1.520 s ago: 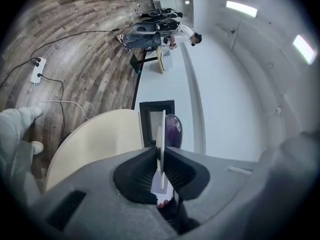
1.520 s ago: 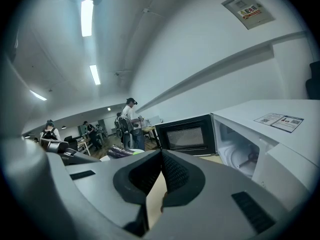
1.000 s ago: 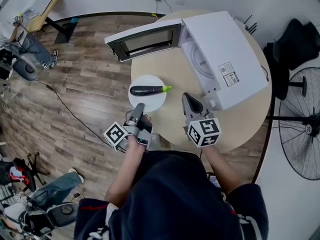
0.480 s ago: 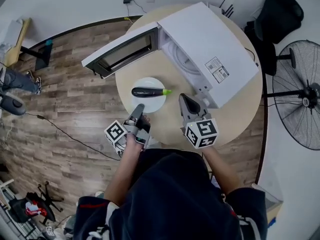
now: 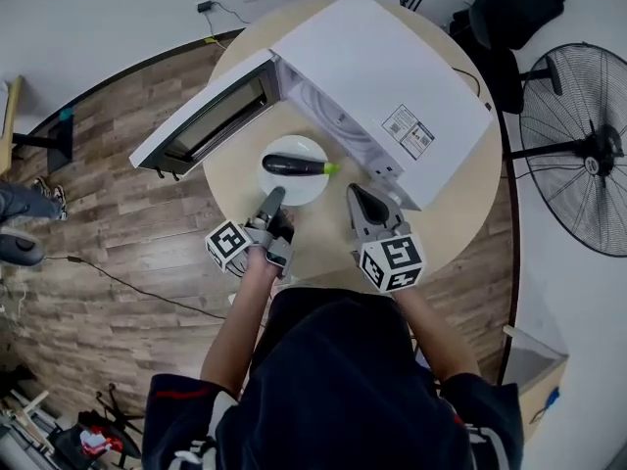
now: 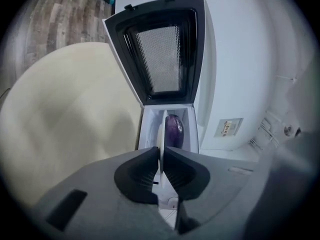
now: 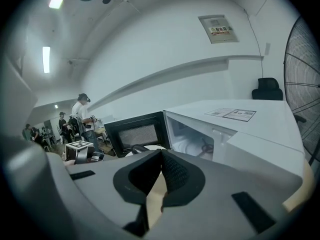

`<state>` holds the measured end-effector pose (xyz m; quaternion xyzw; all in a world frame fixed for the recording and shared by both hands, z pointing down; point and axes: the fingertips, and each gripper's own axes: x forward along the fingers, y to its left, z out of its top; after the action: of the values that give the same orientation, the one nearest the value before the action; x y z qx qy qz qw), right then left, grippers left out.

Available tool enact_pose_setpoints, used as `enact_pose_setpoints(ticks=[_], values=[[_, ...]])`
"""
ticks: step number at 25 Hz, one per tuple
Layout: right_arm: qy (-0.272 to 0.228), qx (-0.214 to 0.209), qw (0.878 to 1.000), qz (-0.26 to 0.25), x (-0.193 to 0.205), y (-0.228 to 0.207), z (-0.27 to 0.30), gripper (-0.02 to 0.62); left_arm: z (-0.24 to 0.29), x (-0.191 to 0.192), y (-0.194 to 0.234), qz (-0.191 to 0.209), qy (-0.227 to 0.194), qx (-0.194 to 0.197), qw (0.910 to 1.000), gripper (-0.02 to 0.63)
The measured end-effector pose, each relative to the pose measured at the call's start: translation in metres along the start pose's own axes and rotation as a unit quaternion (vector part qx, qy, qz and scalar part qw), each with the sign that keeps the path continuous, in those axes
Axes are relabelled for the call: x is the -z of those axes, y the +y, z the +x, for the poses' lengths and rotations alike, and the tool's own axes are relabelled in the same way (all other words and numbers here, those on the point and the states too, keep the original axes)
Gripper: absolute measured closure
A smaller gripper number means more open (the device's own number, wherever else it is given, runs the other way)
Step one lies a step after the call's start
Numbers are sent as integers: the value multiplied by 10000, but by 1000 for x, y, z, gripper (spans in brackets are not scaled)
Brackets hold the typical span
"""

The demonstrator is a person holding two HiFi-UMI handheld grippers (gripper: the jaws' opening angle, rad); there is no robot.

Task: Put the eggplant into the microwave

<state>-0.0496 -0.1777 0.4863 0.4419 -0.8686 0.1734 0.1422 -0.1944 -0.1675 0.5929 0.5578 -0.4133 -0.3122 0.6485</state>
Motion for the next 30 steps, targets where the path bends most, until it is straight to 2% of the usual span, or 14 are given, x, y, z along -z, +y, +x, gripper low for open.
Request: enact_pose_setpoints(ticks=[12, 21, 30], values=[[202, 223, 9993, 203, 9, -19, 16, 584, 76, -5, 13, 284, 700, -74, 9971, 577], [372, 236, 9987, 266, 16, -26, 20, 584, 113, 1, 31, 245, 937, -172, 9952, 577], [475, 255, 9980, 342, 25, -28, 17, 584, 133, 5, 39, 176, 987, -159, 9948, 577]])
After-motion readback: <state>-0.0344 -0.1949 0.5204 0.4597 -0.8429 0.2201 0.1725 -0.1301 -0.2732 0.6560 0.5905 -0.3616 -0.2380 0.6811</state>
